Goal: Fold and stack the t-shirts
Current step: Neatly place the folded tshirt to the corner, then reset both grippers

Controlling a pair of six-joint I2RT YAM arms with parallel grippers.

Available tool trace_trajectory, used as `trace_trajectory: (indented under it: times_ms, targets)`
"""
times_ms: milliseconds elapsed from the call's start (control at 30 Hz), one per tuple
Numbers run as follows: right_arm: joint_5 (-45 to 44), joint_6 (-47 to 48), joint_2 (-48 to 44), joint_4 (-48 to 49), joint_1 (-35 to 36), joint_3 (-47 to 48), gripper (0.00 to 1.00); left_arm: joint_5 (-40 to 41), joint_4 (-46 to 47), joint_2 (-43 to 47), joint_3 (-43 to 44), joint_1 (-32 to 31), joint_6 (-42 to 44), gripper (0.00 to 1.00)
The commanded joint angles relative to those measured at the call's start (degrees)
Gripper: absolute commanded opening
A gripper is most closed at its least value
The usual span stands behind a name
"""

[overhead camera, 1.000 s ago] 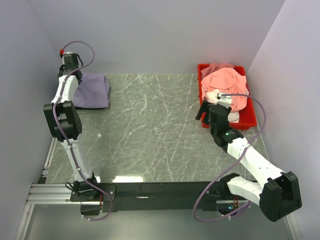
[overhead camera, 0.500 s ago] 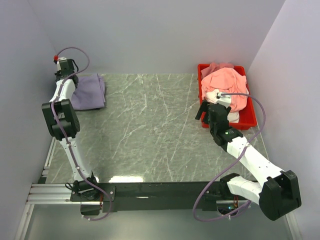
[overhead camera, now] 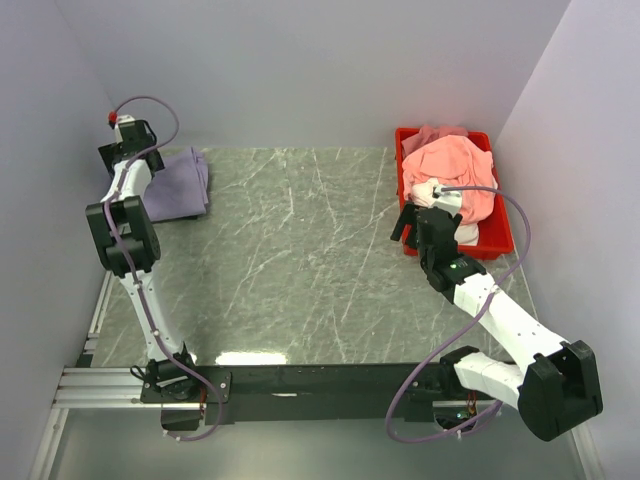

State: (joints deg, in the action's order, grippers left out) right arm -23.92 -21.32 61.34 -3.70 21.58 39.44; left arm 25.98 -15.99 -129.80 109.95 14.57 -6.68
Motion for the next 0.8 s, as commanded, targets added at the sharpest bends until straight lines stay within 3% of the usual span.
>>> trace_trajectory:
  times_ms: [0,267,400,767]
  targets:
    - [-0.51,0.49,-0.08,0.28,-0.31,3.01,0.9,-4.79,1.75,5.42,0.62,-0.5,-3.24,0.99]
    - [0.81,-0.3,0.0,1.33,-0.4,2.31,0.91,-9.7,-1.41,15.79,-1.05,-6.12,-13.79,0.99]
    - [1.68,-0.56,-0.34,2.12,-0.4,1.69,0.91,-6.3,-1.24,23.86,-6.05,-10.95,-19.59,0.99]
    - [2.91,-1.88,-0.17,2.65,-0.31,1.86,0.92,-0.67,5.97,49.1,-41.73,-23.7,-30.05,0.99]
